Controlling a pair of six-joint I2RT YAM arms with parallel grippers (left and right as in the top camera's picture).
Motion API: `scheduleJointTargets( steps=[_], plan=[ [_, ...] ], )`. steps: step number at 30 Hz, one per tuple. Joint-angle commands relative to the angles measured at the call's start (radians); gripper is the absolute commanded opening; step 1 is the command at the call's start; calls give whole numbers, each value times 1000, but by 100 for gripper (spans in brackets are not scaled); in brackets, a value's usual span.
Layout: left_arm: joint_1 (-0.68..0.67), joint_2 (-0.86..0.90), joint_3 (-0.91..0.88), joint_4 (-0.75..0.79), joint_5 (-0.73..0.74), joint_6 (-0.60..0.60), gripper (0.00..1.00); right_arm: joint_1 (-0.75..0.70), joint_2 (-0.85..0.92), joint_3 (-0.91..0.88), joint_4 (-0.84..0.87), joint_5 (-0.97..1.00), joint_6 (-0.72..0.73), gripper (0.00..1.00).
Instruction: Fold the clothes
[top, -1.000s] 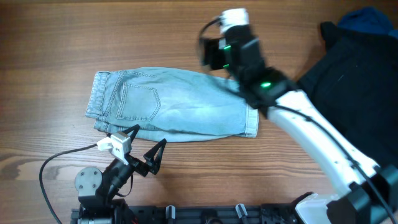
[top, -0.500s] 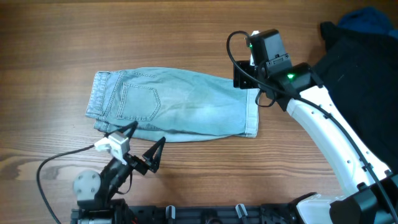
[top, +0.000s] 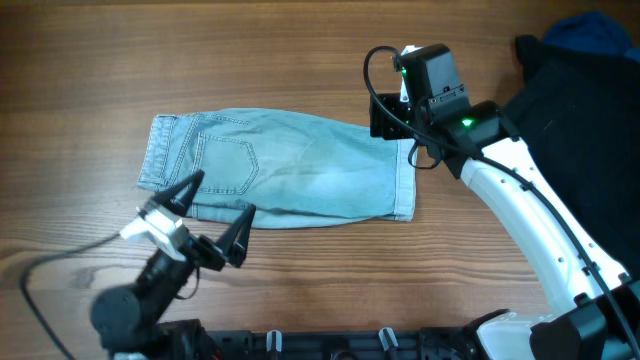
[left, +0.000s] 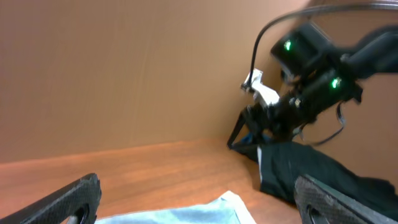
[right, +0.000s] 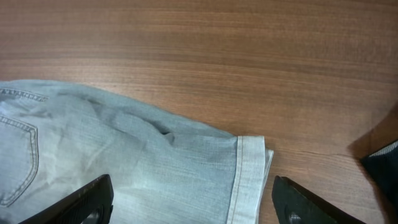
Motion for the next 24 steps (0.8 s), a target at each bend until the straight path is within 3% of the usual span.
scheduleJointTargets(
  steps=[1,4,7,12,20,24],
  plan=[
    [27,232,246,-106,73,166,100,-25,-20,8,5,14,-3,82],
    [43,433,463,-269,89,275,100,-73,-20,8,-9,4,71,74],
    [56,588,650,-327,87,291,100,-127,-20,8,-39,-89,88,71],
    [126,757,848,-407,81,276,100,-187,-20,8,-87,-187,89,74],
    [285,1126,1170,-1038,45,343,100,-196,-20,8,-135,-184,121,80],
    [323,1230,1199,-1071,40,341,100,-196,-20,8,-111,-184,117,87]
  ],
)
